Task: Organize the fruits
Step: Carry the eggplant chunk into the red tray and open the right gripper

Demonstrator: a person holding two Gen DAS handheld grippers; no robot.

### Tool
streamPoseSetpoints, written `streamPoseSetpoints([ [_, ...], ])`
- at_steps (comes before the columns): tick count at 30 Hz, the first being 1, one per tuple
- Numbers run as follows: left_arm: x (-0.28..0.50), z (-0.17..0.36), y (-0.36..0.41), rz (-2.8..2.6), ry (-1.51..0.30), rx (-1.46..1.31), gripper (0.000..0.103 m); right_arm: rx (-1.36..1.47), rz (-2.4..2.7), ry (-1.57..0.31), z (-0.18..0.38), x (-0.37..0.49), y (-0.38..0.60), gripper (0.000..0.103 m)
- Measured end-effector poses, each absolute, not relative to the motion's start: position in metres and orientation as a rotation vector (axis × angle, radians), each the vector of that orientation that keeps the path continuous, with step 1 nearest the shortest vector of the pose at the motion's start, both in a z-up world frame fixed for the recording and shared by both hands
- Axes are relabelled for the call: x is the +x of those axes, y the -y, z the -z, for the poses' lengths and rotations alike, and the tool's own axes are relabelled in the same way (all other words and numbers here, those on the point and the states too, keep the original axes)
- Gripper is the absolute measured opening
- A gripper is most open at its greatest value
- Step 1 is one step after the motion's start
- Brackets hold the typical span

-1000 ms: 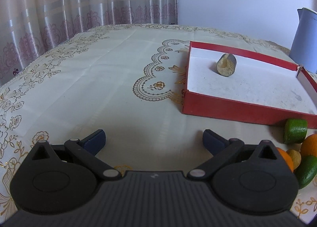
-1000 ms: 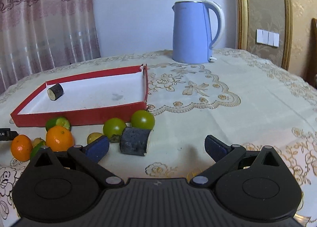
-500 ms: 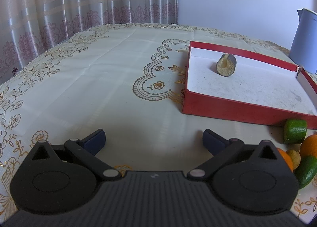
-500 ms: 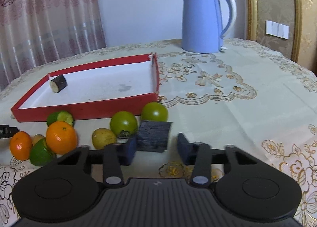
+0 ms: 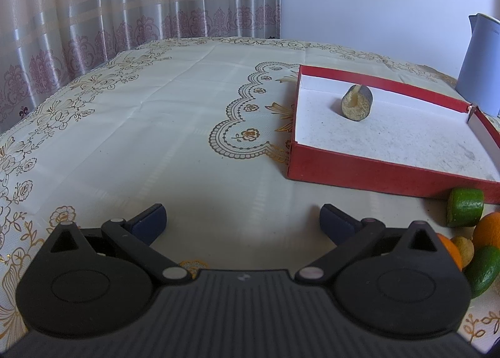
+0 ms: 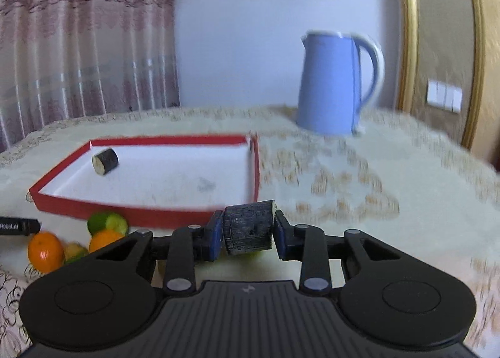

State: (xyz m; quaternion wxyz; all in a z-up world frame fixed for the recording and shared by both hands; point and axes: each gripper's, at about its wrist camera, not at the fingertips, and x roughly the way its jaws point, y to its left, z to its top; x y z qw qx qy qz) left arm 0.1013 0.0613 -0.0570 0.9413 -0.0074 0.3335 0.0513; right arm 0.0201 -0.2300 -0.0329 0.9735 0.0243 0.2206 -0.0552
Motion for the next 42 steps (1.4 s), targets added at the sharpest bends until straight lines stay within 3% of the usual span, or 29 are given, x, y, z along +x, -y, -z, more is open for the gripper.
streamPoseSetpoints([
  [6, 0.102, 0.057, -0.061, -0.104, -0.681, -0.018, 0.103, -0.025, 0.065, -0.418, 0.021, 0.062, 0.217, 0.032],
  [15, 0.102, 0.057, -0.061, -0.101, -0.682, -0.020, 0.103, -0.040, -0.001, -0.556, 0.048, 0.142, 0.201, 0.032],
  [23, 0.102, 0.057, -0.061, -0.102, -0.682, -0.021, 0.103, -0.049, -0.017, -0.580, 0.054, 0.155, 0.197, 0.032],
  [24, 0.102, 0.057, -0.061, -0.102, -0.682, -0.021, 0.103, -0.055, -0.017, -0.580, 0.054, 0.155, 0.196, 0.036],
  [27, 0.103, 0.057, -0.061, -0.102, -0.682, -0.021, 0.103, -0.049, -0.040, -0.582, 0.053, 0.153, 0.197, 0.066],
  [28, 0.103, 0.057, -0.061, -0.102, -0.682, -0.021, 0.103, -0.042, -0.035, -0.574, 0.052, 0.151, 0.198, 0.069],
  [32, 0.102, 0.057, -0.061, -0.102, -0.682, -0.021, 0.103, -0.020, -0.039, -0.502, 0.034, 0.131, 0.205, 0.073],
  [34, 0.103, 0.057, -0.061, -0.102, -0.682, -0.021, 0.103, -0.007, -0.037, -0.465, 0.025, 0.114, 0.213, 0.082],
  [42, 0.103, 0.057, -0.061, -0.102, -0.682, -0.021, 0.103, 0.098, 0.025, -0.458, 0.033, 0.039, 0.257, 0.082],
])
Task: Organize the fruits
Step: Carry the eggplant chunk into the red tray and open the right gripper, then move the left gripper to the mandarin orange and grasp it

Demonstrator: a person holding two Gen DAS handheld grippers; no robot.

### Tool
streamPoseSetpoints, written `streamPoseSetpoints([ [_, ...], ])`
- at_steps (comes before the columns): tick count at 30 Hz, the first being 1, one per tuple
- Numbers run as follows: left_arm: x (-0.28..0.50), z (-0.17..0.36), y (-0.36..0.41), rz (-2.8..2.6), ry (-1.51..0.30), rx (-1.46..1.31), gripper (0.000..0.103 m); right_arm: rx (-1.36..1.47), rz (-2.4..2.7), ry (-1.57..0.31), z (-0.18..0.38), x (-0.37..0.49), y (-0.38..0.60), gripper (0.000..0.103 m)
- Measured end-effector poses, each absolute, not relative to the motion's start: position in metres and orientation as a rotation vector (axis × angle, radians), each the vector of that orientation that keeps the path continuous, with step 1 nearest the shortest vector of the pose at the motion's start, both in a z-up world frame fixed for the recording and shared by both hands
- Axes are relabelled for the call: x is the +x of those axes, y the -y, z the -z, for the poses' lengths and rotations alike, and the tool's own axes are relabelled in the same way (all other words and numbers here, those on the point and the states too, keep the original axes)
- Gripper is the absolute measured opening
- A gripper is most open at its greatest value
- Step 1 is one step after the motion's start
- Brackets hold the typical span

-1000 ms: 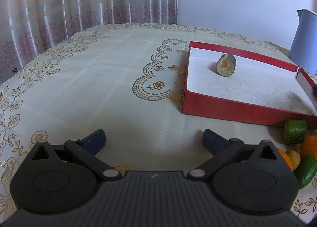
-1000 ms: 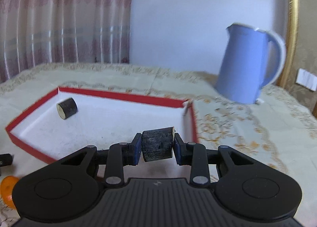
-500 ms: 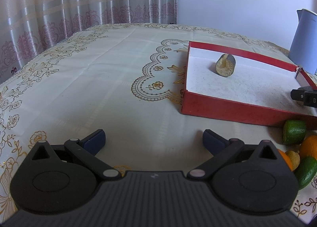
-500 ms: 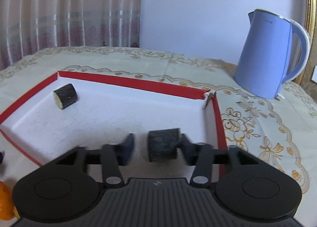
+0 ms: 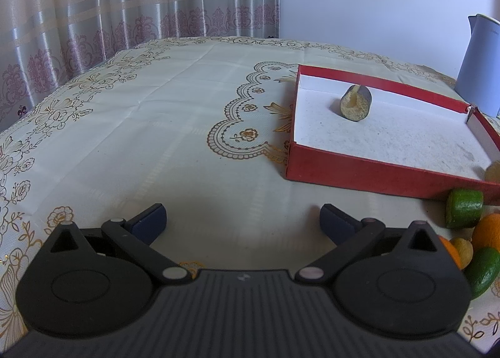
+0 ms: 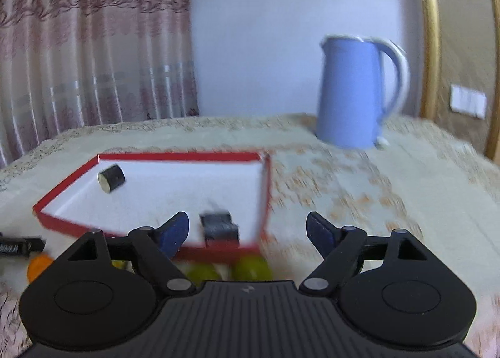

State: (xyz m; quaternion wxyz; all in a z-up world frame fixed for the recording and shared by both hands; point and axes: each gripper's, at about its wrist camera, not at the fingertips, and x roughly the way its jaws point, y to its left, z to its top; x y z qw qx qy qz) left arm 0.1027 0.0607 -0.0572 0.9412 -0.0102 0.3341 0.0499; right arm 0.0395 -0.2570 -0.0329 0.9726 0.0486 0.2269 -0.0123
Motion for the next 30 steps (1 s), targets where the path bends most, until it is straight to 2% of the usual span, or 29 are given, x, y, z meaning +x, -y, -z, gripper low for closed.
streamPoseSetpoints([
  [9, 0.102, 0.057, -0.061, -0.101, -0.681, -0.021, 0.103, 0.094, 0.058, -0.520, 0.063, 0.010, 0.259, 0.083],
  [18, 0.102, 0.057, -0.061, -0.101, -0.681, -0.021, 0.103, 0.147, 0.078, -0.597, 0.071, 0.020, 0.268, 0.085],
  [22, 0.102, 0.057, -0.061, -0.097, -0.680, -0.015, 0.103, 0.160, 0.064, -0.612, 0.073, 0.022, 0.270, 0.091],
  [30, 0.079, 0.043, -0.062, -0.038, -0.569, -0.031, 0.103, 0.112, 0.070, -0.643, 0.075, 0.026, 0.263, 0.095],
])
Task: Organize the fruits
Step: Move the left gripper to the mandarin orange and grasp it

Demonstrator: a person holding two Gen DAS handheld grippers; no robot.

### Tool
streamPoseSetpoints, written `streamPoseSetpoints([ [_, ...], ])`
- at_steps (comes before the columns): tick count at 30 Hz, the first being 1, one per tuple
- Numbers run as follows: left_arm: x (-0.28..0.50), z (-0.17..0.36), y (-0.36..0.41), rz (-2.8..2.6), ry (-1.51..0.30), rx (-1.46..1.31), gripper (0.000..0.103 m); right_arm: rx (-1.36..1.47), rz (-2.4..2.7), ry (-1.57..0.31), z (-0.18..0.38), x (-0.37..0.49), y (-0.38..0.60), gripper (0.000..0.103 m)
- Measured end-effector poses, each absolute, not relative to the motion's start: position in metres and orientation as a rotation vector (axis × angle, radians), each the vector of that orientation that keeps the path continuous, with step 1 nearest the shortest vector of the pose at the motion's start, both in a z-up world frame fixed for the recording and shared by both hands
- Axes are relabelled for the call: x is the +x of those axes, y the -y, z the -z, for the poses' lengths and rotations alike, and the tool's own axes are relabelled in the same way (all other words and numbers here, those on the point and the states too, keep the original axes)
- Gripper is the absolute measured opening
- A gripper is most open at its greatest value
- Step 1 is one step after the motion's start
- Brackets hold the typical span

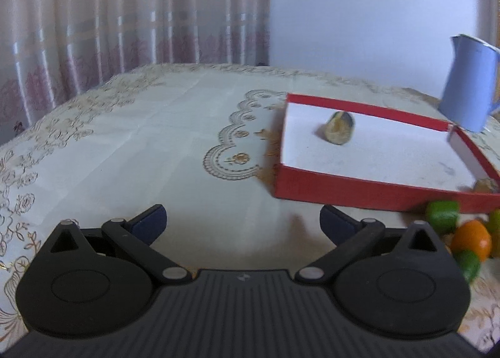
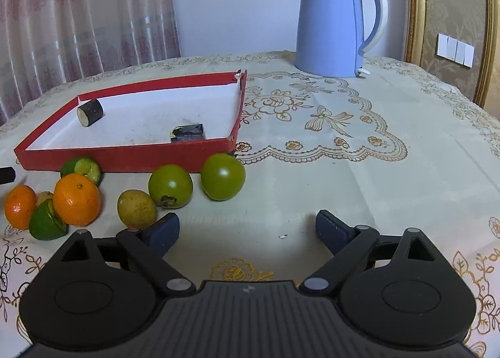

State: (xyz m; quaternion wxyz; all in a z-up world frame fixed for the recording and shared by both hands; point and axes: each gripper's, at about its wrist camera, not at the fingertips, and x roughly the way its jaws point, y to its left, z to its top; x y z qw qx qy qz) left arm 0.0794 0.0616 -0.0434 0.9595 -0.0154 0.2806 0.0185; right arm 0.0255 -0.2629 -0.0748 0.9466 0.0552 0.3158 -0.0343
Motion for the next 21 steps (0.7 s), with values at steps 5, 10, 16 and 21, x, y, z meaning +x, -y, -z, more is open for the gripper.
streamPoseSetpoints([
  [5, 0.054, 0.024, -0.054, 0.082, -0.521, -0.030, 0.103, 0.094, 0.073, -0.652, 0.075, 0.027, 0.260, 0.096],
  [10, 0.040, 0.017, -0.028, 0.205, -0.504, 0.034, 0.103, 0.089, 0.073, -0.654, 0.075, 0.028, 0.260, 0.096],
  [16, 0.039, 0.025, -0.010, 0.244, -0.526, 0.076, 0.103, 0.087, 0.073, -0.655, 0.075, 0.028, 0.260, 0.097],
  [21, 0.044, 0.036, -0.006, 0.239, -0.564, 0.085, 0.103, 0.087, 0.073, -0.655, 0.075, 0.028, 0.260, 0.097],
])
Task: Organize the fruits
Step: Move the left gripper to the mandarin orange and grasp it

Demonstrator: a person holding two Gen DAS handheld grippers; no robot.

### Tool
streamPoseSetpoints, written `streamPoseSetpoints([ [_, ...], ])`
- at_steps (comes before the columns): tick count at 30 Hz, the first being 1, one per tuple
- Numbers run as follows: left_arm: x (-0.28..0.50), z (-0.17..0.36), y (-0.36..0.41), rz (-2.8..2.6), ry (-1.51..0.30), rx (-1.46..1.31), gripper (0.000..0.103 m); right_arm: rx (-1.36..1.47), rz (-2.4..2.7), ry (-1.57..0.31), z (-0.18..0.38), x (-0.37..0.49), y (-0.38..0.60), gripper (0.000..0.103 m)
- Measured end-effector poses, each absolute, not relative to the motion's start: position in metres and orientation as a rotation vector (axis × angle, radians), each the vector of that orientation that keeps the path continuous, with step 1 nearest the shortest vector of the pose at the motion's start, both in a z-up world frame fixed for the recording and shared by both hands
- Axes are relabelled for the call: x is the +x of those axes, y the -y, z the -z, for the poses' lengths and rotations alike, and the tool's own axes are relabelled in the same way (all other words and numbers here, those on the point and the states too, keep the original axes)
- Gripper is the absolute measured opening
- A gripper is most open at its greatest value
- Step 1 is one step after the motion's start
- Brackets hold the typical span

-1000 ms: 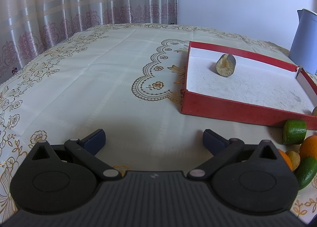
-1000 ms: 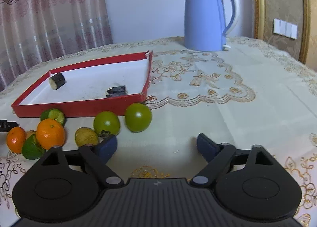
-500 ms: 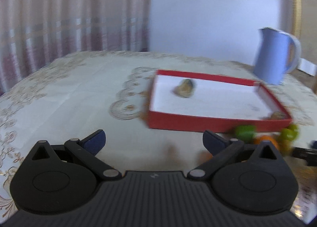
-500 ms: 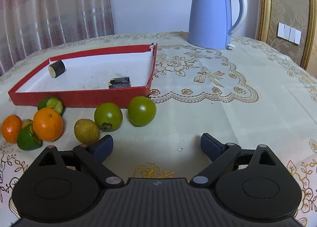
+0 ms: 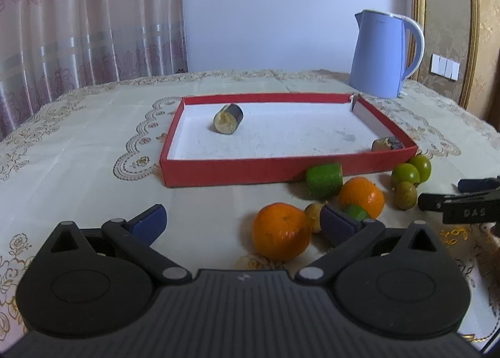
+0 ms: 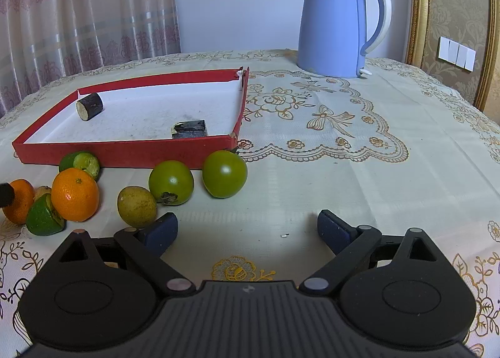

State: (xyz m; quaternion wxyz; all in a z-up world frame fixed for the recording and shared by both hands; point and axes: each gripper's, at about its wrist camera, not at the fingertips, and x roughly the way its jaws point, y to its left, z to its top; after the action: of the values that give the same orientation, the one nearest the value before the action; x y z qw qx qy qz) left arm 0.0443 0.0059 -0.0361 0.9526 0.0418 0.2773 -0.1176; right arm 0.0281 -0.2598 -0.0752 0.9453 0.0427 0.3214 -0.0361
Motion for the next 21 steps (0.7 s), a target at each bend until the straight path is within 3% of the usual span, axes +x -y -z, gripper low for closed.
streamPoseSetpoints([
  [9, 0.045, 0.044, -0.001, 0.242, -0.568, 0.107, 0.093, 0.086, 0.074, -0.655, 0.075, 0.028, 0.260, 0.097],
  [15, 0.045, 0.051, 0.010, 0.259, -0.587, 0.159, 0.081, 0.086, 0.074, -0.656, 0.075, 0.028, 0.259, 0.097],
  [17, 0.048, 0.055, 0.011, 0.273, -0.609, 0.147, 0.070, 0.086, 0.074, -0.656, 0.075, 0.028, 0.259, 0.097],
  [21, 0.048, 0.055, 0.008, 0.301, -0.614, 0.123, 0.059, 0.086, 0.074, -0.656, 0.075, 0.028, 0.259, 0.097],
])
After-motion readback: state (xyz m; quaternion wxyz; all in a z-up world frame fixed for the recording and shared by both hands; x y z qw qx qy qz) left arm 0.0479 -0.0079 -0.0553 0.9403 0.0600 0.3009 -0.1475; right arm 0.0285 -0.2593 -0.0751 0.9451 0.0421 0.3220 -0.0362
